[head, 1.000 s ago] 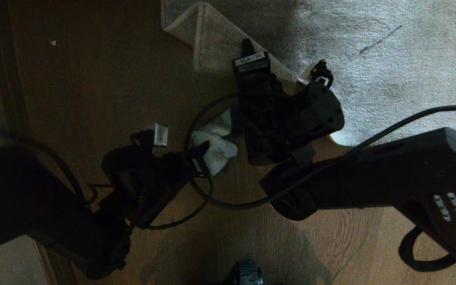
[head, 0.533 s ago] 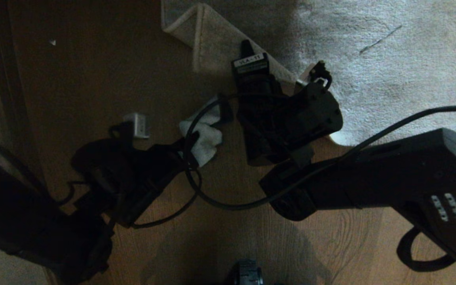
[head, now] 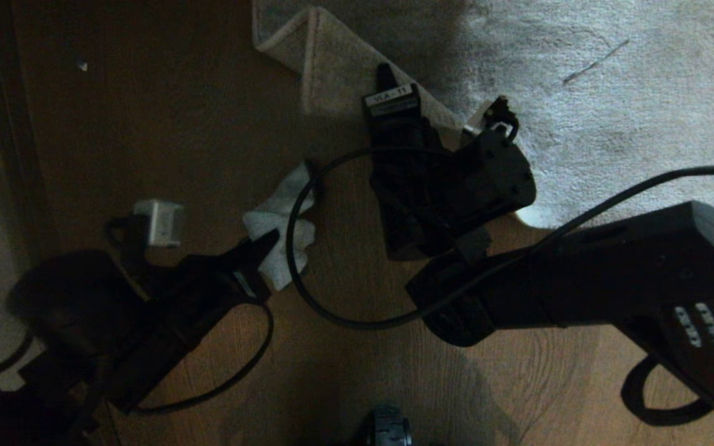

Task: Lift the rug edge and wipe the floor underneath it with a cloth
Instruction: Wipe the floor under the carpet with a rag

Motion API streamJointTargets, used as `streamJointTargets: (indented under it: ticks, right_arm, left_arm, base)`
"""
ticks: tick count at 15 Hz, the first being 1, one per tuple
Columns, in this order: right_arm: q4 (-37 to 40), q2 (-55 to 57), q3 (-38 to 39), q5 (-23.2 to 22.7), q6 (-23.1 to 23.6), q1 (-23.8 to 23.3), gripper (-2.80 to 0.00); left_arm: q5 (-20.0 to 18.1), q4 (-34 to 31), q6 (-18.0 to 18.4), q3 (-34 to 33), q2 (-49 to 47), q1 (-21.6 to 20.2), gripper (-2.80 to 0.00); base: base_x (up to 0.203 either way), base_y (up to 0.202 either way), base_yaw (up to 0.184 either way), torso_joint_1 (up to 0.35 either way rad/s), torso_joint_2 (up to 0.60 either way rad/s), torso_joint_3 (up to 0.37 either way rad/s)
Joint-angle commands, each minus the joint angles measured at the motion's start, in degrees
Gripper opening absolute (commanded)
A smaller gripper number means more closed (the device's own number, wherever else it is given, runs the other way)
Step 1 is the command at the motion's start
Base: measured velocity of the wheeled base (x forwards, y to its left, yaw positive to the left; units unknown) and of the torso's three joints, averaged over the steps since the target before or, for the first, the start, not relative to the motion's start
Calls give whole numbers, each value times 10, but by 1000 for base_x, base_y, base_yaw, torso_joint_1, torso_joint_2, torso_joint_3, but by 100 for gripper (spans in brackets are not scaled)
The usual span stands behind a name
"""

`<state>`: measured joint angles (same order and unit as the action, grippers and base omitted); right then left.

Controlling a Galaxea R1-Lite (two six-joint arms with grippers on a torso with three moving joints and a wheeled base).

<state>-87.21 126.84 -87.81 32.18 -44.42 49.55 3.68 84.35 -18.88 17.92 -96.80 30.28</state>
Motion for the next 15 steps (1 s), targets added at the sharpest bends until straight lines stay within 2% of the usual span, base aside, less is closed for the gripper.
streamJointTargets:
  ticks: [1, 4, 6, 8, 11, 15]
  right_arm:
    - [-27, 1, 0, 2, -2, 0, -280]
    - [-27, 2, 0, 2, -2, 0, -280]
    - [-27, 2, 1, 2, -2, 0, -280]
    - [-27, 2, 0, 2, -2, 0, -280]
    - [-27, 2, 1, 2, -2, -1, -280]
    - [-27, 6, 0, 2, -2, -1, -280]
  left_arm:
    - [-1, 5, 8, -48, 35, 5, -280]
    - [0, 5, 5, -102, 42, 50, -280]
    - [1, 5, -19, -107, 30, 88, -280]
    - [0, 5, -25, -103, -5, 111, -280]
    - [0, 6, -27, -49, -64, 145, -280]
    - [2, 9, -28, 56, -139, 155, -280]
  base:
    - [0, 0, 0, 0, 0, 0]
    - [0, 0, 0, 0, 0, 0]
    - [0, 0, 0, 0, 0, 0]
    - [0, 0, 0, 0, 0, 0]
    - [0, 0, 0, 0, 0, 0]
    - [0, 0, 0, 0, 0, 0]
